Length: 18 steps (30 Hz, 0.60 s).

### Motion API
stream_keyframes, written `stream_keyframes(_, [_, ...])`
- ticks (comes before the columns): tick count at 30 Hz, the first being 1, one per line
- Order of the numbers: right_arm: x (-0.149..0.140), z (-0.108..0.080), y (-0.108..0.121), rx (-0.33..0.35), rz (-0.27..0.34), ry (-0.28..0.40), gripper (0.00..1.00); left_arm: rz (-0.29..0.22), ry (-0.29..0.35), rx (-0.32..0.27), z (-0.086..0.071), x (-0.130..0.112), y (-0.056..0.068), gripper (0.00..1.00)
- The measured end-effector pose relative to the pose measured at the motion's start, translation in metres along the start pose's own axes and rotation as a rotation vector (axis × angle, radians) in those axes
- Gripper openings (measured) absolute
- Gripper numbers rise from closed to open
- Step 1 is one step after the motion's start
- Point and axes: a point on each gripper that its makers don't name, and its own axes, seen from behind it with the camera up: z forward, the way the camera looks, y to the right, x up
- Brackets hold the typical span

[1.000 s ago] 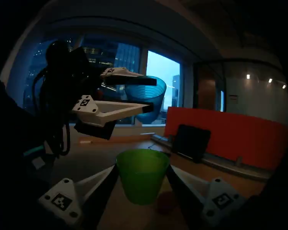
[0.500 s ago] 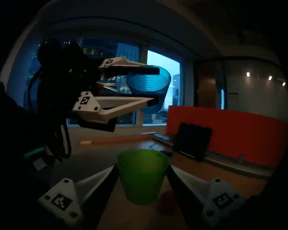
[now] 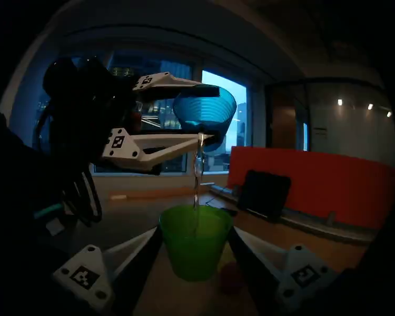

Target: Pour water

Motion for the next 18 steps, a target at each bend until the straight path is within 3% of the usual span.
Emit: stream_keyframes(18, [-0.0001, -0.0024, -0.0007, 0.003, 0.000, 0.006, 0.90, 0.072, -0.006, 0.002, 0.0022, 0.0059, -0.0034, 0.88])
